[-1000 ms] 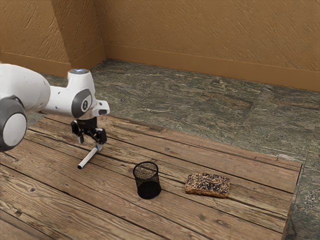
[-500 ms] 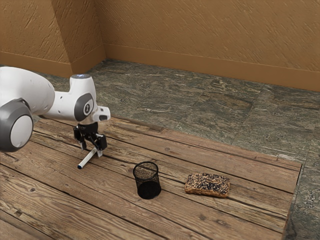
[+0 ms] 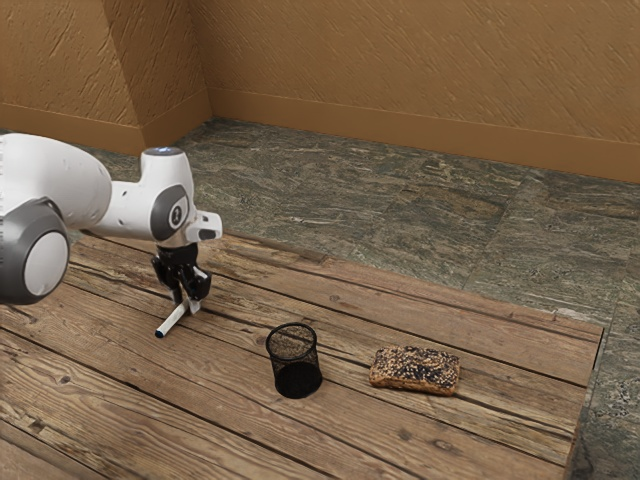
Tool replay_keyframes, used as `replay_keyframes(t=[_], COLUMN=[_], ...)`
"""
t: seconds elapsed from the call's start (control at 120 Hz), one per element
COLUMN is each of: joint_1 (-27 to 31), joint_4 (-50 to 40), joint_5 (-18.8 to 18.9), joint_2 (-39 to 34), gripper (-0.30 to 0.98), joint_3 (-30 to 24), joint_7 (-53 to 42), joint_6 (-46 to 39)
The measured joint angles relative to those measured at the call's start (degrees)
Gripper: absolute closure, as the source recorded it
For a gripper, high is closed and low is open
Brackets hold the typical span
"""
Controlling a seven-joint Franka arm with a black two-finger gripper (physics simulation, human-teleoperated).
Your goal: Put the marker into the pen holder.
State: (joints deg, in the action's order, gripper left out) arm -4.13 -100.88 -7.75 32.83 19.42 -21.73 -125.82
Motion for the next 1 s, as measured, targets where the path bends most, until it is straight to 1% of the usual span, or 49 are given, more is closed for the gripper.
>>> replay_keyframes(t=[0.575,0.842,1.0], joint_1=[0.41,0.41,0.14], joint_4=[0.89,1.09,0.51], joint_5=[0.10,0.33,0.58], joint_2=[1.14,0.99,-2.61], gripper=[0.66,0.70,0.71], joint_3=[0.00,0.00,-0.49], joint_7=[-1.44,-1.71,-1.68], joint_6=[-0.05,-0.16,-1.41])
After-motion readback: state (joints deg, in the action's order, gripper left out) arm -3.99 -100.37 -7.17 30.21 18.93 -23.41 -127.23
